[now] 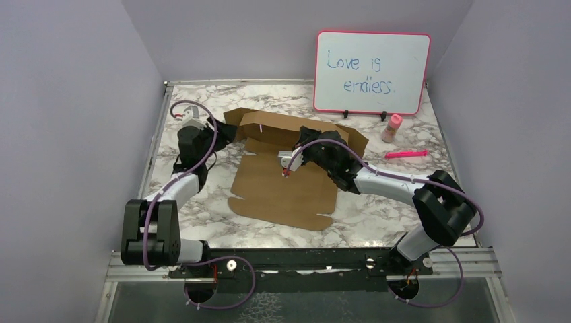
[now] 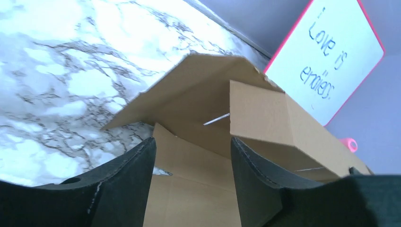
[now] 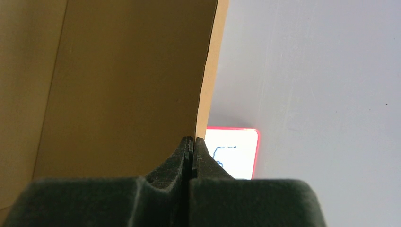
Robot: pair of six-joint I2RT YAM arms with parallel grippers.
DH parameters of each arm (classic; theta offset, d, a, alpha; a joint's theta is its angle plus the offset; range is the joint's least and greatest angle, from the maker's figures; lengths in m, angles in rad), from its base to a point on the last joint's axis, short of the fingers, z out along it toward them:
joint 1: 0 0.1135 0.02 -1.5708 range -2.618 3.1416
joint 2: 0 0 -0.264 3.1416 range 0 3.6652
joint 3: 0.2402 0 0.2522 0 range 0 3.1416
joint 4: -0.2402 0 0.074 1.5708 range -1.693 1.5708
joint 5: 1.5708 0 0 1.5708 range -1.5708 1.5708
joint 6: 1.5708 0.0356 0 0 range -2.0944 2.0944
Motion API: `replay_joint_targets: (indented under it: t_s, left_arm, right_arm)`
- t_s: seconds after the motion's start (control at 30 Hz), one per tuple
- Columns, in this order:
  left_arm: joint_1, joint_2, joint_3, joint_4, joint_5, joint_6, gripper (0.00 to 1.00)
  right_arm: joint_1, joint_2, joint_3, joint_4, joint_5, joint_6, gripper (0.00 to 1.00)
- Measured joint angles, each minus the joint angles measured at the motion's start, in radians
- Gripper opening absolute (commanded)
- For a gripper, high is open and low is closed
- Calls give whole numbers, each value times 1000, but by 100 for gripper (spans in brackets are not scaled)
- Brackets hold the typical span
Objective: Fold the paper box
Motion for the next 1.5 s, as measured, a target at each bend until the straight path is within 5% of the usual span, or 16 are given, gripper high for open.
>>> replay_joint_targets:
  t_s: [0.33,0.7,1.13,1.5]
  left_arm:
    - [148,-30,311,-424,7,137,74]
    - [167,78,501,-527,222,546,74]
    - [170,255,682,-695,482,904,57]
    - [170,322,721,-812,569,983,22]
  right_arm:
    - [0,0,10,-14,0,-6,1]
    - [0,-2,10,-18,0,-6,1]
    - [0,-2,10,-19,-2,-6,1]
    - [0,-2,14,-26,-1,-6,1]
